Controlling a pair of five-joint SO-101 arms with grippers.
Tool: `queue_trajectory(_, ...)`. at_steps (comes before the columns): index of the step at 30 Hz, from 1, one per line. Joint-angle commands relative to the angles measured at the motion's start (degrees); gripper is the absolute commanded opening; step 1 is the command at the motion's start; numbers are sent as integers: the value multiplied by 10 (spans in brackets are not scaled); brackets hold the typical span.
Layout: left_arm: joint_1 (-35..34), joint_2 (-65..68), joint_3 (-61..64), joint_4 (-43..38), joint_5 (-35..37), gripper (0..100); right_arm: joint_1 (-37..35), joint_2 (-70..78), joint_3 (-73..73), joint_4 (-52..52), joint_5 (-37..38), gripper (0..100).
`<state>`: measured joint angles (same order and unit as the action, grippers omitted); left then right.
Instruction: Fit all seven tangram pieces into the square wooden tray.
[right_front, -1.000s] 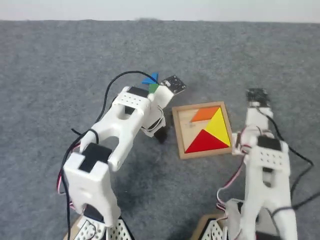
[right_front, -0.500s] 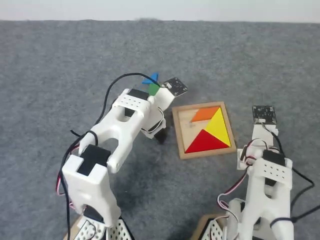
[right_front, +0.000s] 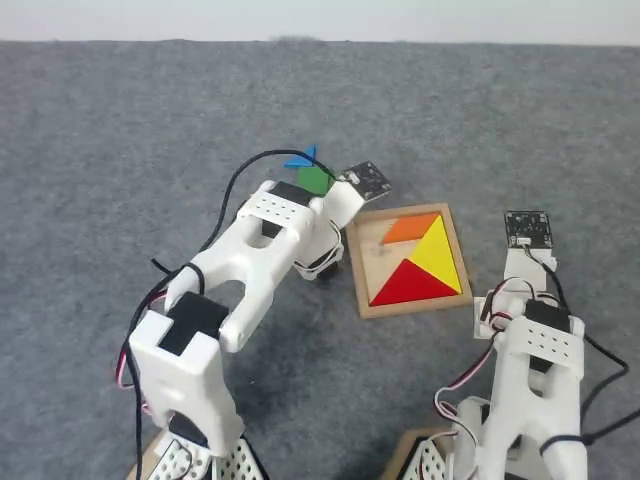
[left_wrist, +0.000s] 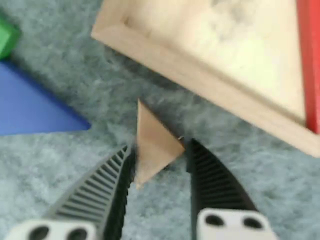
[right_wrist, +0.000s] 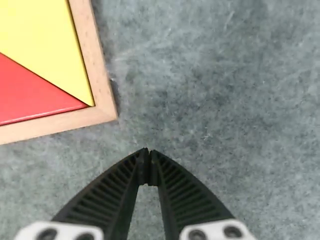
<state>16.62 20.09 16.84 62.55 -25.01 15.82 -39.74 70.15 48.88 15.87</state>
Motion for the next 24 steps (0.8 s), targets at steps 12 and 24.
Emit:
queue_trajectory(12,2,-136,-36,109,-2,107,-7,-20,-2,-13,10,9)
queue_trajectory(24,37,-138,-41,84,26,156,-24,-23,14,-14,12,9)
